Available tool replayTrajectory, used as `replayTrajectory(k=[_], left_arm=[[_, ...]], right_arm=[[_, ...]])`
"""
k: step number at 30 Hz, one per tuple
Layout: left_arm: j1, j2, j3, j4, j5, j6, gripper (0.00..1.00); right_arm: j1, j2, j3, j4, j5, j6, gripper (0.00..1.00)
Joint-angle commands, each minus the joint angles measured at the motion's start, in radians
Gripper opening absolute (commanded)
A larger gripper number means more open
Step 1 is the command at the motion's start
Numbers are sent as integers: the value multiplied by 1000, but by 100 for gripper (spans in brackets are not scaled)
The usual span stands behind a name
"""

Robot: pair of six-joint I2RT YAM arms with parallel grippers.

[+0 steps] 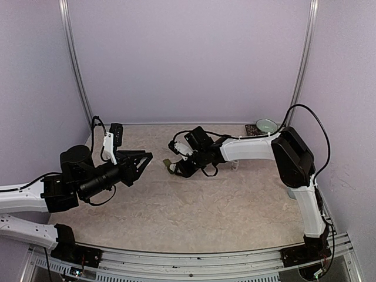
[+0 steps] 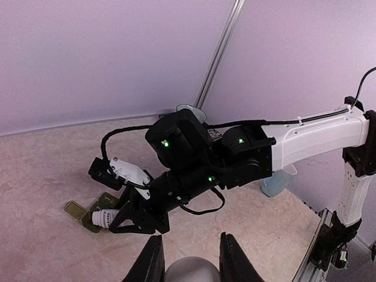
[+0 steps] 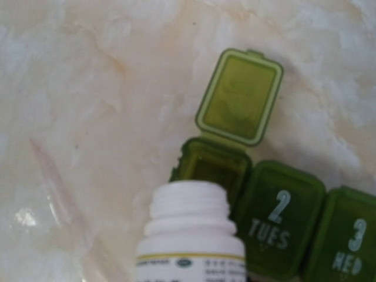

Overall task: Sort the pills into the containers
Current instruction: Pour the pill into the compartment of the pill container.

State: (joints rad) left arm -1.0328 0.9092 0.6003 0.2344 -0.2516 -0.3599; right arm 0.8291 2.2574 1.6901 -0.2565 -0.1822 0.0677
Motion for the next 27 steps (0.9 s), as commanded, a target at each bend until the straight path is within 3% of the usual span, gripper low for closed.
replayTrajectory(k=[1,27], left_arm=[[6,0,1,32,0,-3,18],[5,-4,-17,41,0,-31,18]], right_arm=[[8,13,37,-38,-1,-8,0],[8,51,167,-189,9,-15,0]])
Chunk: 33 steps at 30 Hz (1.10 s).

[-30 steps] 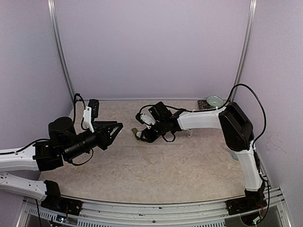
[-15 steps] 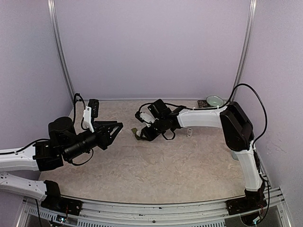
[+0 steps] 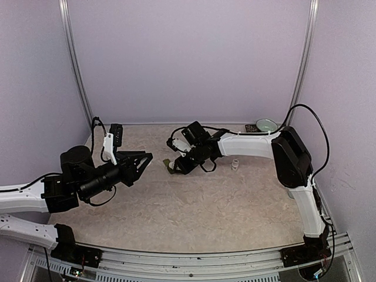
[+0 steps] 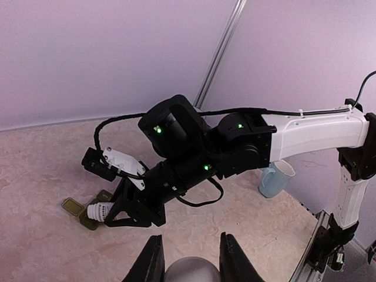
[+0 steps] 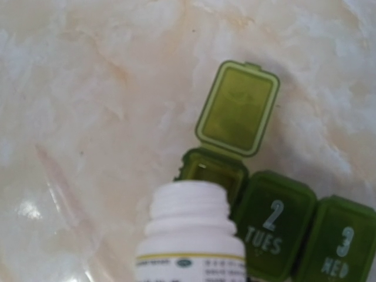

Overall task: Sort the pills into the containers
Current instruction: Pour the pill into the compartment of the pill container.

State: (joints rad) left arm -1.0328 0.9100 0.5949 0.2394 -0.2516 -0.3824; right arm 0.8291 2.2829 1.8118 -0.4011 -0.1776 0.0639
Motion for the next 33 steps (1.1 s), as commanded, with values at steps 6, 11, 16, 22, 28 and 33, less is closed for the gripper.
replayTrajectory(k=[6,11,16,22,28,33], left_arm=[[6,-10,-18,40,-3,-10,18],[6,-11,-21,41,-4,-12,18],[7,-13,-23,41,-5,-11,18],[7,-16,-23,40,-5,-11,18],[6,-14,-23,41,-5,-13,18],[6,-14,-21,41,-4,-12,18]], right_arm=[[8,42,80,-78,4,-11,1],[8,58,106,-108,-1,-13,0],[8,63,118,-124,-1,-15,0],[8,55,98,-122,8,-15,0],[8,50,91,-114,9,-13,0],[8,50,98,-124,7,-13,0]])
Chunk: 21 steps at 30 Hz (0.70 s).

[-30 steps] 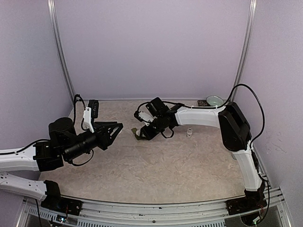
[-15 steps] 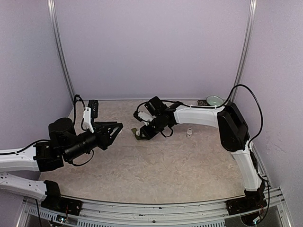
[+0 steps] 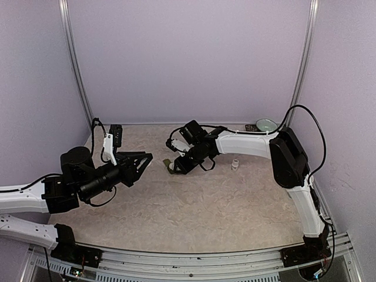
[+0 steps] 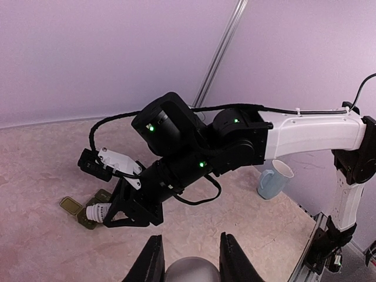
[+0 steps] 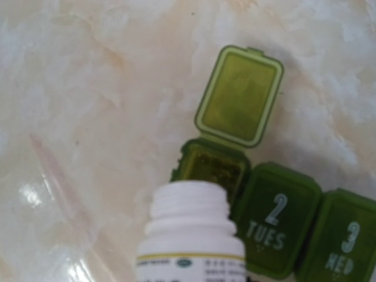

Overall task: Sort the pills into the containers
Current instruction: Pour the pill into the compartment of the pill container.

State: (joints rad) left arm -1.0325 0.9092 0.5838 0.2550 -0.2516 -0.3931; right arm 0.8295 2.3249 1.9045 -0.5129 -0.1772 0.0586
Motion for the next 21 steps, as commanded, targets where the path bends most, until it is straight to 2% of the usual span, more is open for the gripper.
replayTrajectory(k=[1,21], left_arm=[[6,-14,-10,26,-5,-1,18],[6,-5,0,25,-5,5,18]], right_arm=[[8,8,7,-16,9,-8,0],[9,39,89,-102,42,-20,0]])
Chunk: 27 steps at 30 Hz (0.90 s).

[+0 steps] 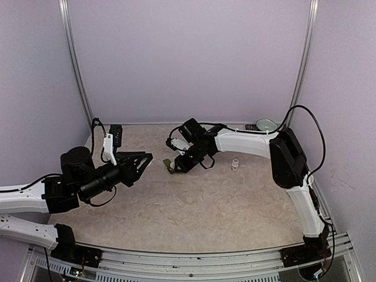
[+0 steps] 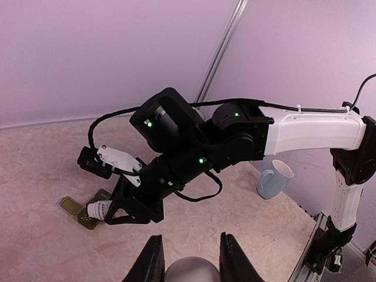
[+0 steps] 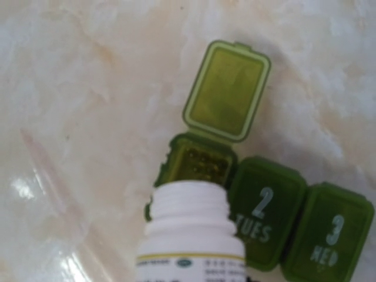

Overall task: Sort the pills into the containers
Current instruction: Pour the pill into the compartment of the pill container.

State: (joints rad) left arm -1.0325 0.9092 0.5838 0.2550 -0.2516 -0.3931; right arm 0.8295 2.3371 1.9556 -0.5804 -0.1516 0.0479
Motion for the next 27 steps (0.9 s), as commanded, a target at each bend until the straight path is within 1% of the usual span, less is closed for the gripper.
replayTrajectory(k=[1,27], left_arm=[[6,-4,1,26,-5,5,18],[6,1,-8,33,-4,-1,18]], right_arm=[[9,28,43,-39,17,-9,1],[11,62,138,-157,44,-49,2]])
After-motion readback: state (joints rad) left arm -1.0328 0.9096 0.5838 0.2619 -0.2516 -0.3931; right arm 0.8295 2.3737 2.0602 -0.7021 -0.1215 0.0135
